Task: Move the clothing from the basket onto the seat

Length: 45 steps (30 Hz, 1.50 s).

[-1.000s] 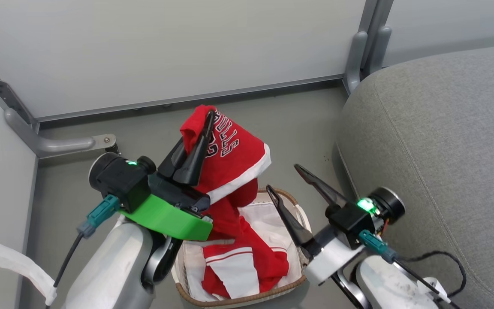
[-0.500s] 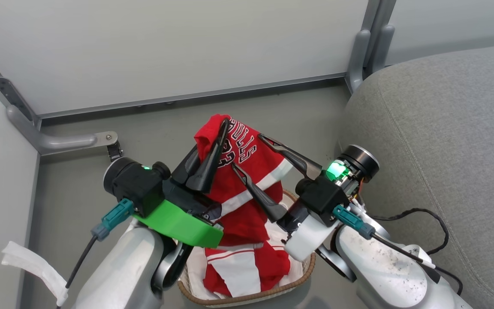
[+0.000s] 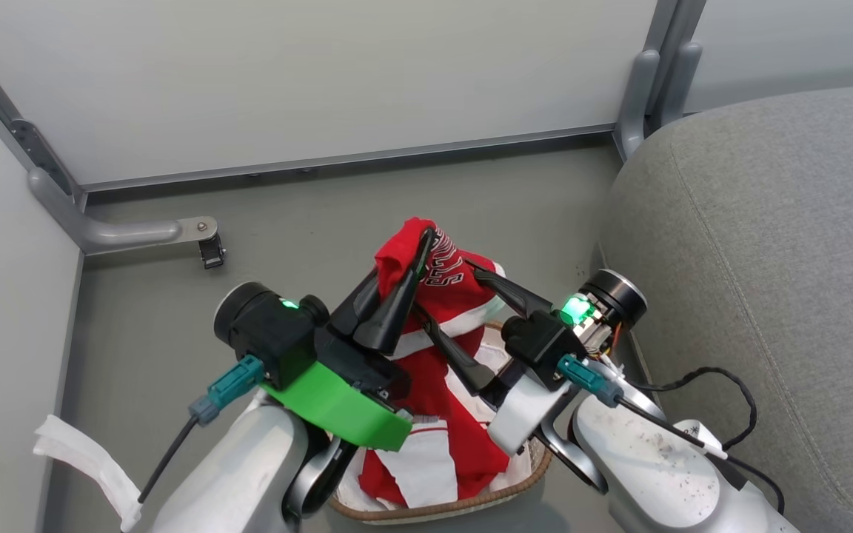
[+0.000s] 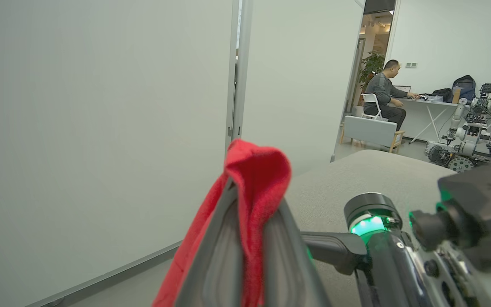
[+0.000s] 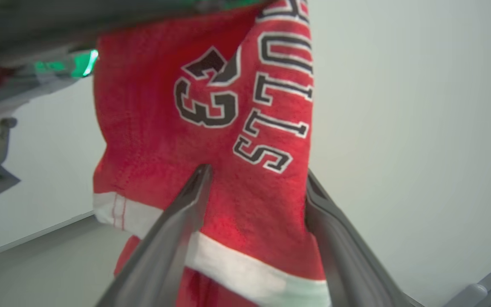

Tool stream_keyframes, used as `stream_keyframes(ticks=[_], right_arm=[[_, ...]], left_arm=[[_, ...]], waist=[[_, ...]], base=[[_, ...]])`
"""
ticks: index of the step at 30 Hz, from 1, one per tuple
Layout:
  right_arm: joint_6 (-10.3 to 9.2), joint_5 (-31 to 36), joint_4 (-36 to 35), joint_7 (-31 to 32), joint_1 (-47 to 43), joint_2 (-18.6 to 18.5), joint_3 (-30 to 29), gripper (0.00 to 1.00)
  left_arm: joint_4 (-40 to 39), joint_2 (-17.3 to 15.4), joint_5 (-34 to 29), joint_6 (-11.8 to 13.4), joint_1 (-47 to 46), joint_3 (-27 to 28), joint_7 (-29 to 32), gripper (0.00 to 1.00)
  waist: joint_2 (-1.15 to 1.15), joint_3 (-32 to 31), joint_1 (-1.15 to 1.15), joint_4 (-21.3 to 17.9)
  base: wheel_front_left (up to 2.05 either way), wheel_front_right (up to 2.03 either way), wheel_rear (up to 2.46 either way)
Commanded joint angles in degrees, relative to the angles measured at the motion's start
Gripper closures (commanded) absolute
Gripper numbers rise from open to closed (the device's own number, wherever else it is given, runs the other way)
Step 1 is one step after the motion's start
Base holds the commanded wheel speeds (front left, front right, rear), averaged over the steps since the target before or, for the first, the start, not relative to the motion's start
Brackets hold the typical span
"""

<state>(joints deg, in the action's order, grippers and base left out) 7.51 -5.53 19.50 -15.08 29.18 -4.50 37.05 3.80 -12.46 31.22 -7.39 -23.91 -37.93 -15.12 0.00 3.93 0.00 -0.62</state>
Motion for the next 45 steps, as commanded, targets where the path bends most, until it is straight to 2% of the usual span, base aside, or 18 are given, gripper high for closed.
stream_keyframes(ticks=[1,13,14,15,16,22,23,24,28,32,36,45], right_arm=[[-0.04,-0.3,0.7,-0.1,1.0,0.1,-0.1,0.00],[-0.04,-1.6,7.8,-0.1,0.8,1.3,0.4,0.00],[-0.04,-1.7,7.9,-0.1,0.7,1.3,0.3,0.06],[-0.03,-2.1,8.0,-0.1,0.5,1.4,0.4,0.61],[-0.03,-2.5,8.4,-0.1,0.2,1.4,0.8,1.00],[-0.04,-3.5,8.1,-0.1,-0.2,1.5,0.3,1.00],[-0.04,-3.7,8.1,-0.1,-0.3,1.4,0.0,1.00],[-0.04,-3.6,8.1,-0.1,-0.4,1.4,-0.2,1.00],[-0.04,-4.0,7.2,-0.1,-0.9,1.5,-1.0,1.00],[-0.04,-3.9,6.0,-0.1,-1.7,1.5,-2.3,1.00],[-0.05,-3.4,4.6,-0.1,-2.3,1.5,-4.1,1.00],[-0.05,-2.4,1.3,-0.1,-5.3,1.5,-8.8,1.00]], left_arm=[[-0.4,-0.3,0.3,-0.2,-0.9,-0.4,0.0,1.00],[-1.0,-0.5,1.6,-0.2,-1.8,-2.1,0.0,1.00],[-0.9,-0.4,1.8,-0.2,-1.7,-2.1,0.0,1.00],[-0.8,-0.4,1.8,-0.2,-1.7,-2.1,0.0,1.00],[-0.6,-0.5,1.9,-0.2,-1.6,-2.2,0.0,1.00],[0.1,-0.2,2.2,-0.2,-0.6,-1.5,0.0,1.00],[0.4,-0.1,2.2,-0.2,-0.3,-1.3,0.0,0.93],[0.7,-0.2,2.2,-0.2,-0.2,-1.5,0.0,0.02],[2.1,-0.5,1.5,-0.2,0.3,-0.3,0.0,0.00],[2.9,-0.8,0.7,-0.2,1.0,0.5,0.0,0.00],[3.2,-1.2,-0.1,-0.2,1.7,1.3,0.0,0.00],[2.6,-1.6,-0.9,-0.2,2.3,2.1,0.0,0.00]], waist=[[0.00,0.1,0.00,0.2],[0.00,0.7,0.00,1.5],[0.00,0.7,0.00,1.6],[0.00,0.7,0.00,1.7],[0.00,0.7,0.00,1.7],[0.00,0.6,0.00,1.8],[0.00,0.6,0.00,1.8],[0.00,0.7,0.00,1.7],[0.00,0.9,0.00,0.3],[0.00,1.6,0.00,-2.7],[0.00,2.4,0.00,-7.6],[0.00,4.8,0.00,-21.4]], base=[[0.00,0.00,0.00],[0.00,0.00,0.00],[0.00,0.00,0.00],[0.00,0.00,0.00],[0.00,0.00,0.00],[0.00,0.00,0.00],[0.00,0.00,0.00],[0.00,0.00,0.00],[0.00,0.00,0.00],[0.00,0.00,0.00],[0.00,0.00,0.00],[0.00,0.00,0.00]])
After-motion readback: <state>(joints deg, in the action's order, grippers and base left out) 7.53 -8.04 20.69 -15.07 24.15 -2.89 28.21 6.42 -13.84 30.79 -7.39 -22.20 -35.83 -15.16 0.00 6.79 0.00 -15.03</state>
